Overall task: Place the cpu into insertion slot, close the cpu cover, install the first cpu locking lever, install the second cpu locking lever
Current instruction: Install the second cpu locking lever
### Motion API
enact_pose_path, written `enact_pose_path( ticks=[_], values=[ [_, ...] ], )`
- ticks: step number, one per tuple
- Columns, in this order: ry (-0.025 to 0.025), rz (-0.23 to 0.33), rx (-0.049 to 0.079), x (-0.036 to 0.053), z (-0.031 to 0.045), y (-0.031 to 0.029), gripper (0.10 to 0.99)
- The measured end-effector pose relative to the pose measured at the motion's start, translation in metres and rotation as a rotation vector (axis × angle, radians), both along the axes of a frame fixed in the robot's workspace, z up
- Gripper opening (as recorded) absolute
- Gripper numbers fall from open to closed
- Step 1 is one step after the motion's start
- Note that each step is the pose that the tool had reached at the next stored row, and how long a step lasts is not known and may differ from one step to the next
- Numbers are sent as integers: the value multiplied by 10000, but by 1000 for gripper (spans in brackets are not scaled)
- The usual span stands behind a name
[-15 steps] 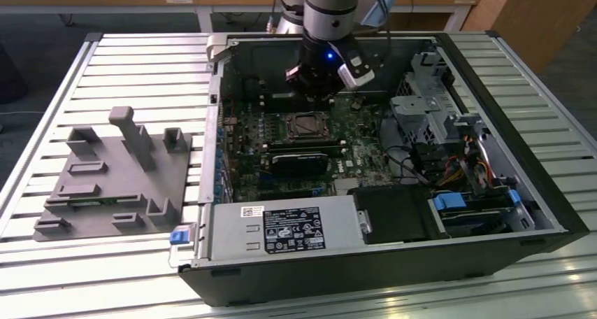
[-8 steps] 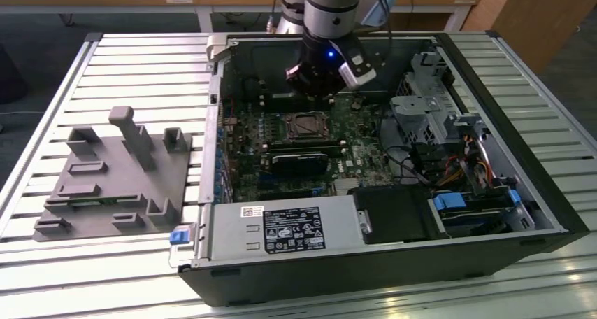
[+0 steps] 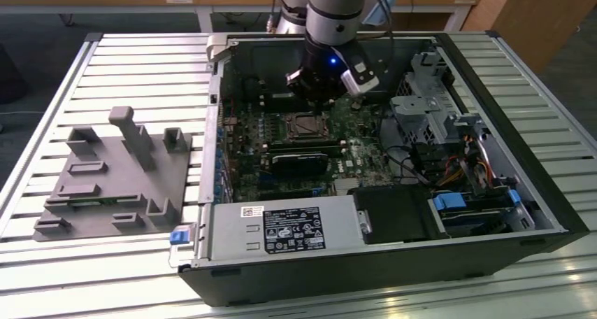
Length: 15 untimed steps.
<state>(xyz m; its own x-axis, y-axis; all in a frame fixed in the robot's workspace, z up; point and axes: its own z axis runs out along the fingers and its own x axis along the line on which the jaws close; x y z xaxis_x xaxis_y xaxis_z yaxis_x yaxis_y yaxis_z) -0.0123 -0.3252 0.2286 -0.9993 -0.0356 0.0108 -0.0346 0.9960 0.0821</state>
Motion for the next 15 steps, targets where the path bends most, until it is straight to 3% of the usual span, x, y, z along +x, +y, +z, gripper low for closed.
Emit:
enact_pose_path(
  ticks=[1,4,10,15],
  values=[
    [38,0,103,3,0,-10,106],
    [47,0,286,3,-2,-59,106],
    [47,0,354,3,-5,-204,106],
    [49,-2,359,2,1,-241,106]
  ],
)
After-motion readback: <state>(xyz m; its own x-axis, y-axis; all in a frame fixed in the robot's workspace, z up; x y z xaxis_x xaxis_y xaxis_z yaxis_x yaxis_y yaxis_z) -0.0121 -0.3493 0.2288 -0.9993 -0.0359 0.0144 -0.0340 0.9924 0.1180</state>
